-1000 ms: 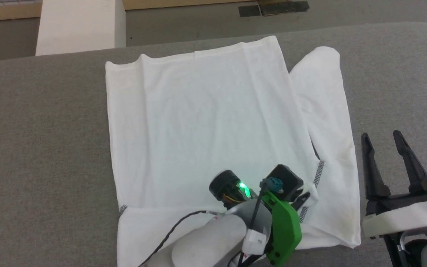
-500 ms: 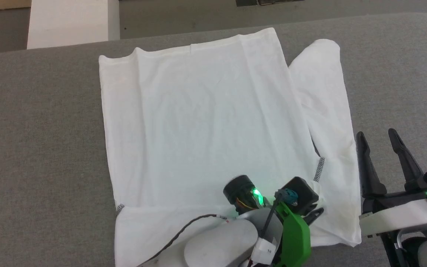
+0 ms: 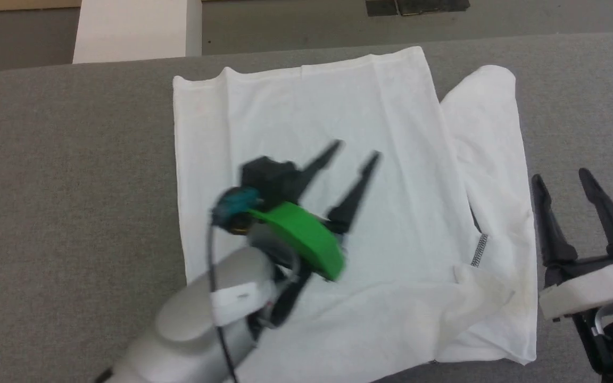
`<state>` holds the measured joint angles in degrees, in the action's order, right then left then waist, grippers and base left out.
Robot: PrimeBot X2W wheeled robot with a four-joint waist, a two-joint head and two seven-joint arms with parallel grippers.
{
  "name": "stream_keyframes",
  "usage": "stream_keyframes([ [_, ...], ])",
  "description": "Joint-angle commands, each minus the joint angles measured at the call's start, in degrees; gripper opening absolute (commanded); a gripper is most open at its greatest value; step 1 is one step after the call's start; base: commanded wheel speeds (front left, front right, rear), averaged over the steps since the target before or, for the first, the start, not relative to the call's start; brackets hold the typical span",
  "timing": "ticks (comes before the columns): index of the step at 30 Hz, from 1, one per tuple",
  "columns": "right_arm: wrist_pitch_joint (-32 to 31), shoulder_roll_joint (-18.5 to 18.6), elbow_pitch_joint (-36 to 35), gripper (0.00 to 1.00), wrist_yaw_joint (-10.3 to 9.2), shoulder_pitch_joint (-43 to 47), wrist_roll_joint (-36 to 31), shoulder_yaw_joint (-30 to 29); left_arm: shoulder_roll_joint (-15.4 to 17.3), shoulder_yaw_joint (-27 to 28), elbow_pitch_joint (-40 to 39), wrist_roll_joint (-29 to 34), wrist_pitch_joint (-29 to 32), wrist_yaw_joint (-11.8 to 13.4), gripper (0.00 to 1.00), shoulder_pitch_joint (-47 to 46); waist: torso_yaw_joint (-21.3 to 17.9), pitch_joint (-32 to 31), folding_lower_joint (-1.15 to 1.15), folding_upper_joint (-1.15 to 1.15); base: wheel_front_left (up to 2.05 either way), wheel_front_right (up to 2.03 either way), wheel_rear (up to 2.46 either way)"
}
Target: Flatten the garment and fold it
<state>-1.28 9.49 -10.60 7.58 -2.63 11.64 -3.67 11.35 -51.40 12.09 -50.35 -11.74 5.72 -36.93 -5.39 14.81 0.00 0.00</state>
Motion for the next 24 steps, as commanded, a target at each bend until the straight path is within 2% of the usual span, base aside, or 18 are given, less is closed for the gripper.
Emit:
stream_keyframes([
  [1, -0.73, 0.68, 0.51, 1.00, -0.09, -2.26, 0.67, -0.33, 3.29, 2.41, -0.58, 1.77, -1.53, 2.25, 1.00, 1.86, 1.07, 0.90, 0.00, 0.00, 0.00, 0.00, 0.00],
  [5, -4.38, 2.72, 4.35, 1.00, -0.09, -8.27, 2.83, -1.84, 9.89, 12.61, -4.04, 7.29, -3.17, 8.36, 1.00, 6.03, 2.73, 3.54, 0.00, 0.00, 0.00, 0.00, 0.00],
  [7, -6.71, 3.86, 7.54, 1.00, -0.09, -12.37, 3.95, -2.96, 11.16, 18.67, -7.23, 11.42, -3.22, 9.80, 1.00, 8.64, 3.59, 5.50, 0.00, 0.00, 0.00, 0.00, 0.00],
  [9, -8.98, 4.67, 11.60, 1.00, -0.09, -17.14, 5.36, -4.09, 11.56, 24.09, -9.64, 15.25, -3.23, 10.14, 1.00, 11.38, 4.28, 7.38, 0.00, 0.00, 0.00, 0.00, 0.00],
  [11, -11.43, 5.62, 16.08, 1.00, -0.09, -22.12, 6.18, -5.14, 10.94, 28.99, -11.57, 18.54, -3.24, 9.87, 1.00, 13.42, 5.03, 9.33, 0.00, 0.00, 0.00, 0.00, 0.00],
  [15, -16.42, 7.26, 25.22, 1.00, -0.09, -31.89, 7.39, -8.08, 7.61, 36.80, -15.54, 23.99, -3.25, 8.04, 1.00, 16.03, 7.07, 13.35, 0.00, 0.00, 0.00, 0.00, 0.00],
  [20, -24.67, 9.15, 33.90, 1.00, -0.09, -41.81, 6.25, -11.54, 2.42, 44.18, -18.61, 28.89, -3.25, 3.83, 1.00, 17.47, 9.57, 18.27, 0.00, 0.00, 0.00, 0.00, 0.00],
  [24, -30.15, 10.29, 37.41, 1.00, -0.09, -46.93, 3.88, -13.42, -0.85, 47.64, -19.05, 31.88, -3.25, 0.05, 1.00, 17.25, 10.89, 21.05, 0.00, 0.00, 0.00, 0.00, 0.00],
])
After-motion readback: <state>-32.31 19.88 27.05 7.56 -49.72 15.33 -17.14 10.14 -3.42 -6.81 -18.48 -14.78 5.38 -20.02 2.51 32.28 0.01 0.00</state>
